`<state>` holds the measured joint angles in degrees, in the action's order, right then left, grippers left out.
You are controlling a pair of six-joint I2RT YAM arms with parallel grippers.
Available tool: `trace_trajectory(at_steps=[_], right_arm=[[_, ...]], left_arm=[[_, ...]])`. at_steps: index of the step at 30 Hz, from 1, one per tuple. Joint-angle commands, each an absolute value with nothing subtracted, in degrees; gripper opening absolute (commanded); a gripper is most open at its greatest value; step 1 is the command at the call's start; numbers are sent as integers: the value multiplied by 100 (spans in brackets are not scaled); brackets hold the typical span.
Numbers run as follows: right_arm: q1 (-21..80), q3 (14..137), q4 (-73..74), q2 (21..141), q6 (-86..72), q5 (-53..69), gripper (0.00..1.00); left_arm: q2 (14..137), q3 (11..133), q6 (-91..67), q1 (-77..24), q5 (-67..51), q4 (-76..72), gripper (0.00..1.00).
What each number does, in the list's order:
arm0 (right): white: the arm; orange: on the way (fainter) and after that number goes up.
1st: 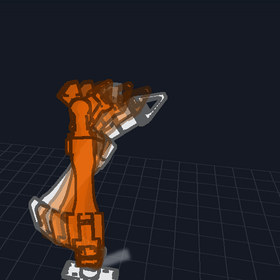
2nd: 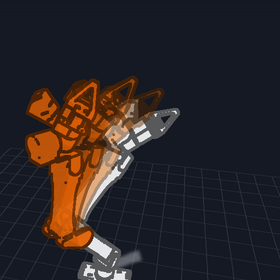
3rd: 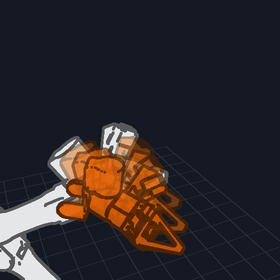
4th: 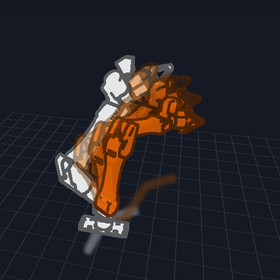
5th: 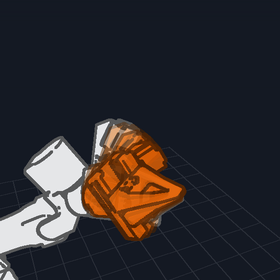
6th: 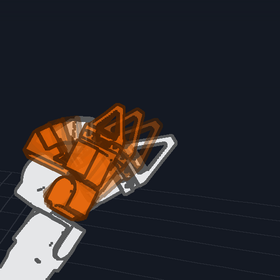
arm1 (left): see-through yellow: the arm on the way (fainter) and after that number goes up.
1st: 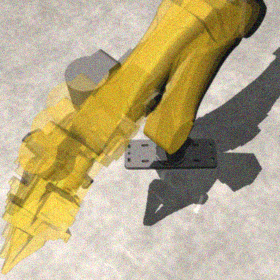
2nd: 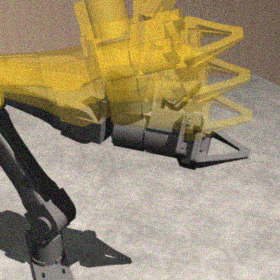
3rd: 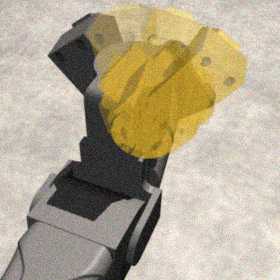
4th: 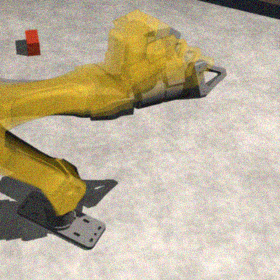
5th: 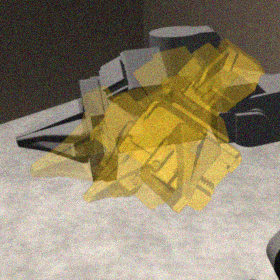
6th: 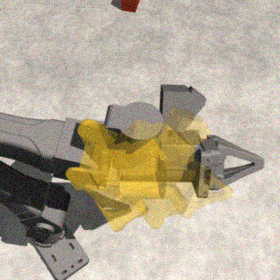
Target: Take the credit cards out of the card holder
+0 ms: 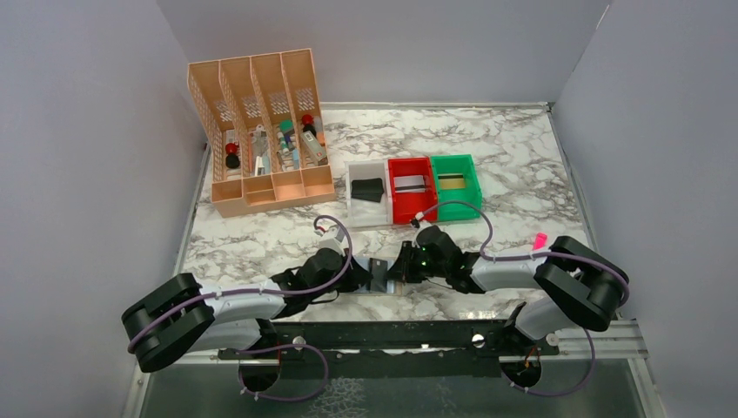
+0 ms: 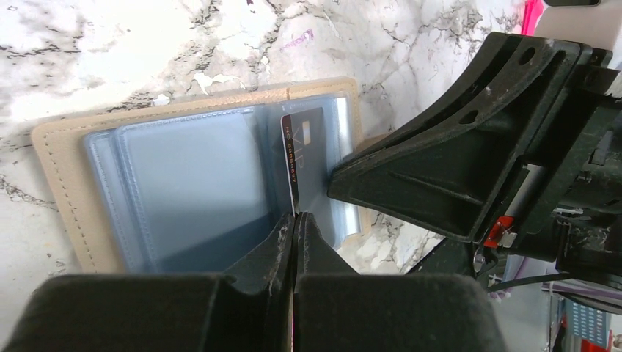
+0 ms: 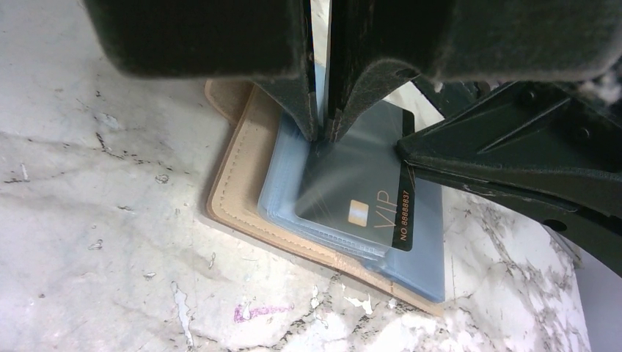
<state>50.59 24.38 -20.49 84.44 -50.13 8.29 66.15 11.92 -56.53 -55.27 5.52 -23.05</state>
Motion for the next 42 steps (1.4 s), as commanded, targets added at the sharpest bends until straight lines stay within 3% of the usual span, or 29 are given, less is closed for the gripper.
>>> trace_trajectory(at_steps=[1, 10, 22, 29, 42], right_arm=[[5079, 2256, -1025, 8758, -4797, 382, 14], [5080, 2342, -769, 8741, -4755, 148, 14], [5080, 2498, -343, 8496, -4489, -155, 11], [5080, 2664, -21, 8301, -4269, -279, 11], [5080, 3154, -464, 7240, -3560, 1456, 31]], left_arm=[[6475, 1088, -5473, -5411, 553, -2147, 0], [6415, 1107, -5424, -5306, 448, -2044, 0], [6380, 1253, -5099, -4757, -588, -2049, 0], [5818, 1482, -4966, -4743, 182, -783, 0], [4928, 1311, -4992, -4739, 254, -722, 0]])
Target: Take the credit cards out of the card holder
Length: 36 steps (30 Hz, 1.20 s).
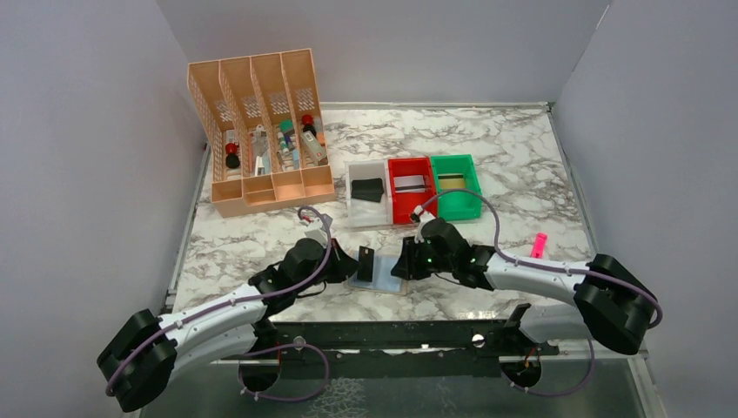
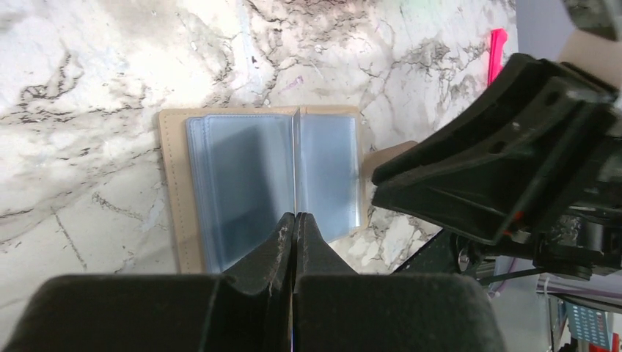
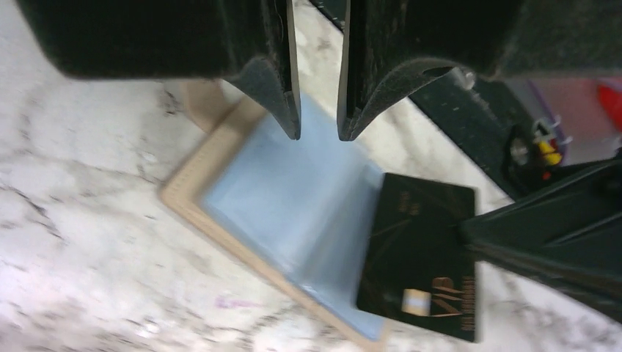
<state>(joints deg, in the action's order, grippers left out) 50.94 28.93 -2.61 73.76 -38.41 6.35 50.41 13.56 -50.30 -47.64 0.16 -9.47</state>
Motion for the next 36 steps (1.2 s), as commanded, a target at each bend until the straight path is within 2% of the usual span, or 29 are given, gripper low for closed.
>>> trace_trajectory(at_steps=[1, 7, 13, 16, 19, 25, 27, 29, 33, 36], right_arm=[[5080, 3150, -648, 7291, -3600, 1692, 31], [5080, 3200, -1423, 8198, -3909, 2227, 34], [5080, 3257, -796, 8646, -3871, 1230, 35], [5080, 3189, -761, 8452, -3743, 1171, 35], [5080, 3147, -958, 8132, -3649, 1398, 39], [5075, 3275, -751, 7784, -3878, 752, 46], [5072, 3094, -1139, 7693, -3885, 774, 51], [5071, 2868, -1561, 7621, -3935, 808, 61], [4999, 2709, -1777, 7414, -3932, 951, 62], [4799, 2448, -2278, 7162, -4024, 1548, 62]], left_arm=[[4904, 1322, -5004, -4735, 281, -685, 0], [4656, 1277, -5082, -4738, 409, -540, 0], [4236, 1177, -5149, -4737, 653, -263, 0], [4081, 1116, -5158, -4737, 664, -265, 0], [3985, 1023, -5172, -4730, 586, -482, 0], [3935, 914, -5195, -4734, 354, -970, 0], [3928, 881, -5211, -4737, 248, -1138, 0], [3922, 843, -5252, -4736, 121, -1360, 0], [3911, 812, -5300, -4737, -105, -1711, 0], [3883, 849, -5274, -4734, -267, -1784, 0]])
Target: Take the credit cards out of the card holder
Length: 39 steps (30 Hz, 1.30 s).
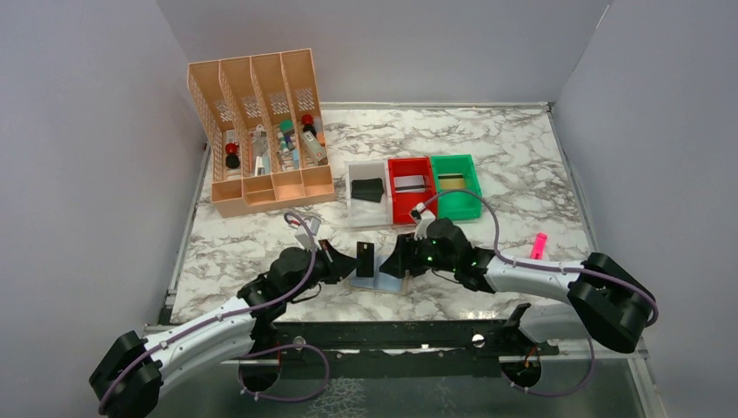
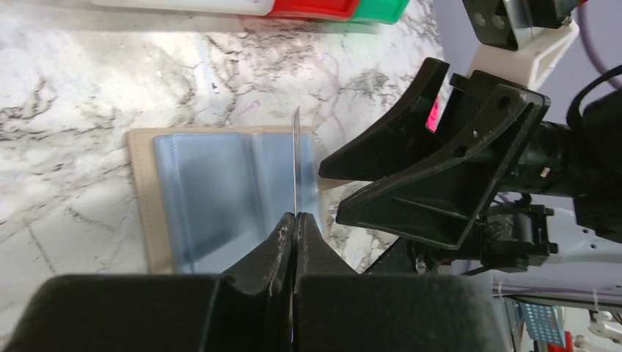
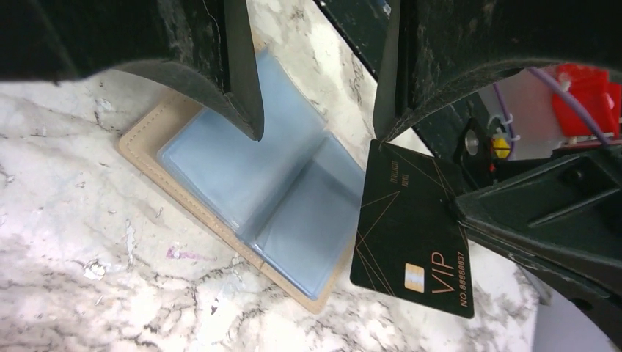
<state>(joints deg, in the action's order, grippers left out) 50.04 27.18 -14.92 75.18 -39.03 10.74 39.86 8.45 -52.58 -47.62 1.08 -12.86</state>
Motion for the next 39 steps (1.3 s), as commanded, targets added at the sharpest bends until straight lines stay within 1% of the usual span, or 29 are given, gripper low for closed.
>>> trace_trajectory(at_steps=[1, 3, 7, 11, 18, 22, 26, 27, 37, 39], right_arm=[[4751, 2369, -2506, 7083, -4047, 1754, 62], [4706, 2266, -2865, 6939, -4041, 2092, 62], [4474, 2151, -3178, 6796, -4244, 2396, 62], [4233, 2131, -3580, 7017, -4516, 2969, 62], [4087, 1964, -4381, 7545, -5026, 3567, 61], [4087, 1861, -4872, 7687, -5230, 3874, 55], [4074, 1785, -5085, 7653, -5215, 4031, 41], [4063, 1777, -5122, 7647, -5219, 4042, 39], [3832, 1727, -5773, 7796, -5519, 4288, 39], [3830, 1765, -5939, 7864, -5584, 4392, 37]], left_arm=[[3885, 852, -5269, -4736, -331, -1853, 0], [3898, 856, -5265, -4733, -480, -1989, 0], [4060, 919, -5265, -4733, -741, -2219, 0], [4232, 974, -5254, -4737, -982, -2548, 0], [4254, 958, -5299, -4735, -1072, -2956, 0], [4314, 904, -5337, -4732, -1100, -3117, 0], [4332, 789, -5429, -4728, -1073, -3246, 0], [4325, 775, -5431, -4727, -1079, -3253, 0], [4396, 722, -5439, -4727, -1270, -3319, 0], [4386, 706, -5448, -4728, -1282, -3378, 0]])
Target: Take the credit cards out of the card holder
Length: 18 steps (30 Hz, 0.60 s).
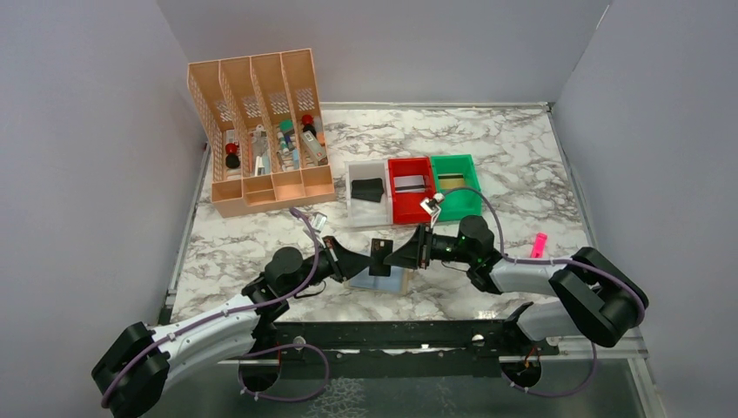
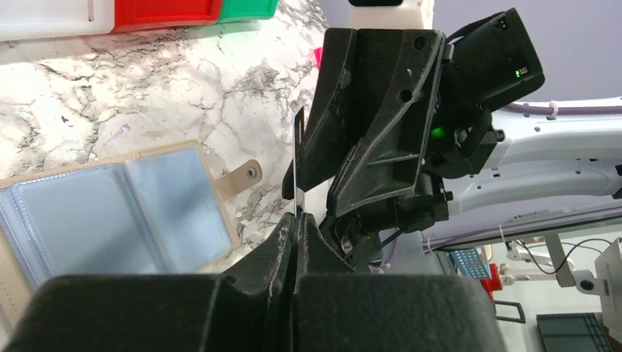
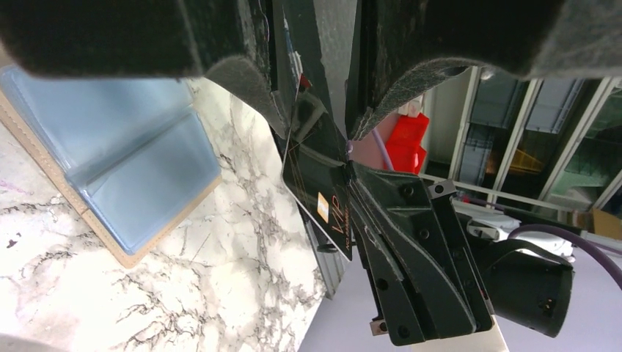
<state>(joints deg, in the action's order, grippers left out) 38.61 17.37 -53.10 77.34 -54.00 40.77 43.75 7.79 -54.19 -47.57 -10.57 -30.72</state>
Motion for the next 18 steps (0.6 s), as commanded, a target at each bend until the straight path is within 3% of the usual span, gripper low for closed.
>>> trace_trajectory(at_steps=[1, 10, 12, 14, 18], right_arm=[[3832, 1755, -6041, 7880, -5634, 4403, 36], [3793, 1563, -6137, 7734, -5702, 4331, 15], [3788, 1540, -5999, 7653, -5645, 4245, 10], [3784, 1538, -5745, 7539, -5555, 4109, 7], [3786, 1650, -4962, 7241, -5252, 3749, 3]], left_arm=[[4377, 689, -5461, -4726, -1271, -3412, 0], [4332, 552, -5452, -4728, -1080, -3428, 2], [4282, 500, -5457, -4727, -959, -3423, 12], [4272, 511, -5416, -4722, -875, -3312, 33], [4365, 807, -5184, -4717, -645, -2585, 66]])
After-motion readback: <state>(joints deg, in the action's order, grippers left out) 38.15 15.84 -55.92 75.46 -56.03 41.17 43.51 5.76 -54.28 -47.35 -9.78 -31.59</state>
